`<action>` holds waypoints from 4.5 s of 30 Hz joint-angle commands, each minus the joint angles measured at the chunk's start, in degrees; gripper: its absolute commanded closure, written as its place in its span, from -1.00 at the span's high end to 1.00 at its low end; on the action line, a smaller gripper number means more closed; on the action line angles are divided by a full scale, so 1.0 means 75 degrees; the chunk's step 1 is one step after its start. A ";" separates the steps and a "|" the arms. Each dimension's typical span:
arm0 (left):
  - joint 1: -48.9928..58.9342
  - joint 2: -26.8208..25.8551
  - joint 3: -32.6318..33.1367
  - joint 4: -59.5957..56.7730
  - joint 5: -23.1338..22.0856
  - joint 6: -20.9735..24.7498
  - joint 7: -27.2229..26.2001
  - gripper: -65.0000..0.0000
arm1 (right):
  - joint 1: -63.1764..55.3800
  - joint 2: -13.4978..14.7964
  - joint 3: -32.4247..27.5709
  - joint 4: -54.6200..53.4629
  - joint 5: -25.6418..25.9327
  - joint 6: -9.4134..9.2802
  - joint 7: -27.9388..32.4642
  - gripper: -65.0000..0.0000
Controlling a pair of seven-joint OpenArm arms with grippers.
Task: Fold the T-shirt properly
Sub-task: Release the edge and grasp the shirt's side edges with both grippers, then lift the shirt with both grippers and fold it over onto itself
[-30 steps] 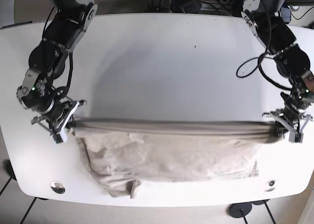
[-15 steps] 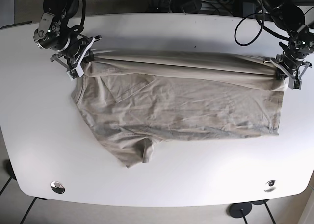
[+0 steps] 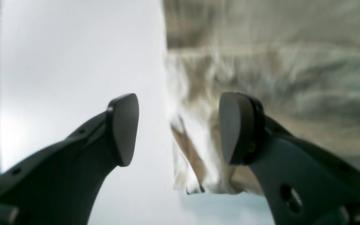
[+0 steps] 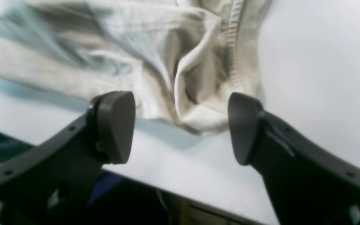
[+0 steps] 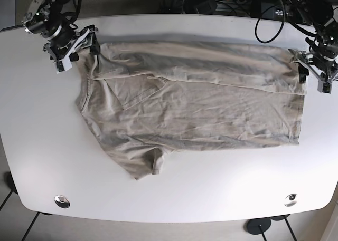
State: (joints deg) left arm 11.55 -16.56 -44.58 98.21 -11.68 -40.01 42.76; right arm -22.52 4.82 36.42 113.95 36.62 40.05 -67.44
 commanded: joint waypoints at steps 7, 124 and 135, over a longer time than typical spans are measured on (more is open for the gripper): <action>0.0376 0.0162 0.0218 -0.0336 -0.0898 0.0001 -0.0081 0.16 | 0.0278 0.0395 0.0225 -0.0489 0.0620 -0.0007 0.0195 0.37; -0.5098 -0.0975 0.2562 -0.7908 0.0872 0.0874 -0.2965 -1.00 | 0.6490 0.0430 -0.2014 -0.7979 -0.3529 -0.0007 0.4063 -0.94; -0.4699 -0.0178 0.1343 -0.4603 0.0895 0.0001 -0.1136 -1.00 | 0.6057 0.0301 -0.1475 -0.4673 -0.3517 -0.0007 0.1941 -0.94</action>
State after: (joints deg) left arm -22.31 -16.64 -34.72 62.48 -4.23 -39.72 36.29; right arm 21.41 6.33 25.21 77.76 9.39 39.68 -53.78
